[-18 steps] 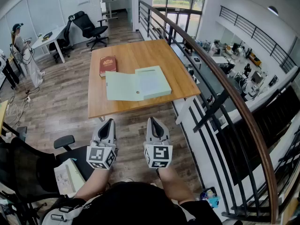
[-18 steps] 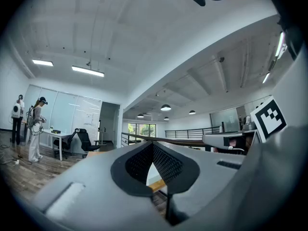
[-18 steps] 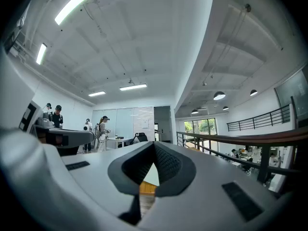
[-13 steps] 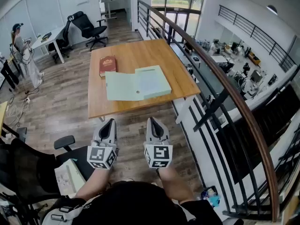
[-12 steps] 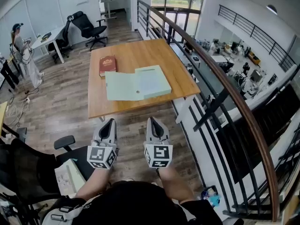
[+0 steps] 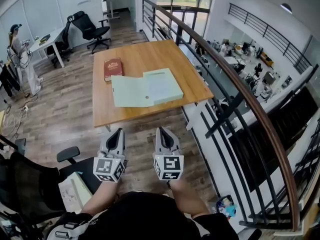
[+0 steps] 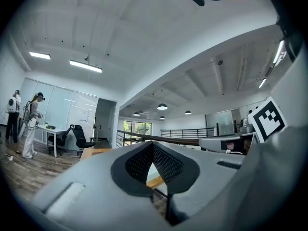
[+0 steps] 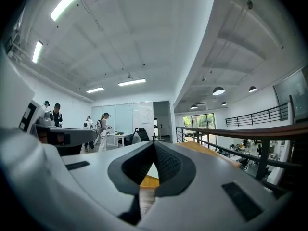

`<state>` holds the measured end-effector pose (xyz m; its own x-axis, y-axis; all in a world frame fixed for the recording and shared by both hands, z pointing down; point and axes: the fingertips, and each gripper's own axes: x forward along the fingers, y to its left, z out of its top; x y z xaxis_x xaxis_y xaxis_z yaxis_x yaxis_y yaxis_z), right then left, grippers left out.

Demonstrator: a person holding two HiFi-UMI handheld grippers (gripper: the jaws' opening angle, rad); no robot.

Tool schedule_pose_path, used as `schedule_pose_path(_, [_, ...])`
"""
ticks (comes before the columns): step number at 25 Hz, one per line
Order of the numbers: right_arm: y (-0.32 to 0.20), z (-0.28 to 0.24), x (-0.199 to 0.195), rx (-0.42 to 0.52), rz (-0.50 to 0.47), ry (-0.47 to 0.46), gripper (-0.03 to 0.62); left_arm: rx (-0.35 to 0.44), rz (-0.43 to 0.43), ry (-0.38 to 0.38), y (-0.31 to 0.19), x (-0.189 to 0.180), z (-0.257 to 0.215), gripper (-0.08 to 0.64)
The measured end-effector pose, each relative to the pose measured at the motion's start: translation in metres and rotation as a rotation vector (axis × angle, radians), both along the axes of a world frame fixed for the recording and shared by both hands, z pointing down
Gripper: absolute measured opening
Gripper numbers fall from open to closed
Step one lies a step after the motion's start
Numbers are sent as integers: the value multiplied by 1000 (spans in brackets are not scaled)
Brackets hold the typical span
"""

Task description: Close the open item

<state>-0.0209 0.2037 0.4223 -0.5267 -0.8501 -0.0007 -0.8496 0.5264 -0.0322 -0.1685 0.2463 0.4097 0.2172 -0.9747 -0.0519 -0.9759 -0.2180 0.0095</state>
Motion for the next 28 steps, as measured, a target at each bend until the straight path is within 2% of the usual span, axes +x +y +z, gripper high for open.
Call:
schedule_pose_path(9, [6,14,-35,-11,5,3,-2,-3,34,14,-3,-30,17,0])
schedule_pose_path(15, [-5,20,-42,-19,11,17,-2,-16,43,24,-17,-40,25,0])
schedule_pose_path(21, [-42,25,-37,-33,14,-1,-2,-33,42,16,-48,-37,31,0])
schedule_pose_path(28, [-129,31,-30,-31,-30,4,-2,-31,0,16,-128,-30,31,0])
